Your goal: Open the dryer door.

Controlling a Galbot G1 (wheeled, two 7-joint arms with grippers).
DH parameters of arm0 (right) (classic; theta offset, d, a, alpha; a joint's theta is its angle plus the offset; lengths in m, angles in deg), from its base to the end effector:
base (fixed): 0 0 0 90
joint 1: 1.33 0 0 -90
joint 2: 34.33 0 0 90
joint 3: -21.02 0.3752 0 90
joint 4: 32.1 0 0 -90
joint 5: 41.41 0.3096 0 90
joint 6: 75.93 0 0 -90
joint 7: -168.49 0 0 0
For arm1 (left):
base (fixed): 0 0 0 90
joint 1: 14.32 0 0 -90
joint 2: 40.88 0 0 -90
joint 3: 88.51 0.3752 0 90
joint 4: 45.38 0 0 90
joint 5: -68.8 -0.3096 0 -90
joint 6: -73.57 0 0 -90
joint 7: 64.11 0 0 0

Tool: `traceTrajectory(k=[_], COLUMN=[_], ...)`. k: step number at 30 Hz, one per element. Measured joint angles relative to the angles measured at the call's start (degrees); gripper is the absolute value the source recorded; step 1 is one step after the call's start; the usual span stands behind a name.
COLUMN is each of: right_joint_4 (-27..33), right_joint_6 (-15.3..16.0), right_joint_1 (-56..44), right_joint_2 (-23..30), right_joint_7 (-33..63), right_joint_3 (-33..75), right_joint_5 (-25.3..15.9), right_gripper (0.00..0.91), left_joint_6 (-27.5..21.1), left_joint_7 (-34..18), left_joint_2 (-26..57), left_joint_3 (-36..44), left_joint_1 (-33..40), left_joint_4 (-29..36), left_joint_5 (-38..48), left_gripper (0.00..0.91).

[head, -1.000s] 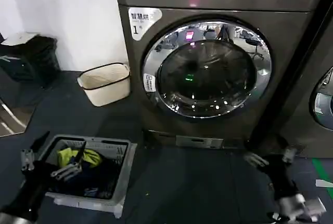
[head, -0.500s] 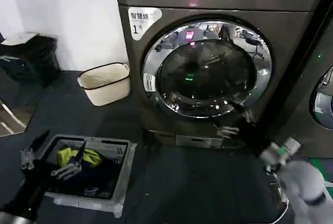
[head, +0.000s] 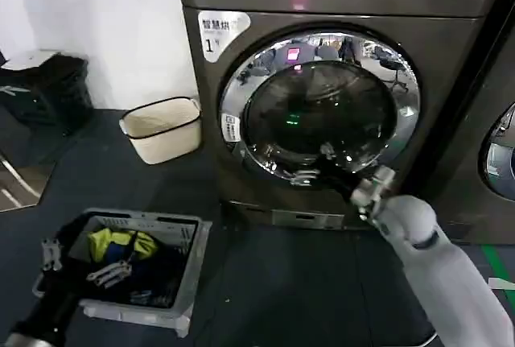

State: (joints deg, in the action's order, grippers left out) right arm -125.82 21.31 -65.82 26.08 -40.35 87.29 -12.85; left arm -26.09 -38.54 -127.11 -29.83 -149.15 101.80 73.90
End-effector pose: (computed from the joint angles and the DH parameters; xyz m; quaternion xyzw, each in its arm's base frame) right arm 0.4147 -0.0672 -0.2123 -0.4240 0.8999 -0.0762 0.0673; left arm 0.0248 0.0946 -0.1784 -0.0636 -0.9819 -0.1783 0.0025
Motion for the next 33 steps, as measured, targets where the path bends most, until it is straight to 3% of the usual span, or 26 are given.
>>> traceTrajectory(k=[18, 33], right_joint_4=[12.9, 16.3], right_joint_6=[-0.2, -0.7], right_joint_1=[9.6, 11.5], right_joint_2=[9.5, 12.1], right_joint_7=[-1.1, -2.9], right_joint_3=[-9.1, -10.2], right_joint_5=[-2.6, -2.8], right_gripper=[0.907, 0.907], left_joint_6=[0.7, -0.8], left_joint_7=[0.2, 0.5], left_joint_2=[0.3, 0.4], left_joint_3=[0.4, 0.4], left_joint_1=[-0.5, 0.0], left_joint_4=[0.0, 0.0], left_joint_5=[-2.9, -4.6], left_gripper=[0.907, 0.907])
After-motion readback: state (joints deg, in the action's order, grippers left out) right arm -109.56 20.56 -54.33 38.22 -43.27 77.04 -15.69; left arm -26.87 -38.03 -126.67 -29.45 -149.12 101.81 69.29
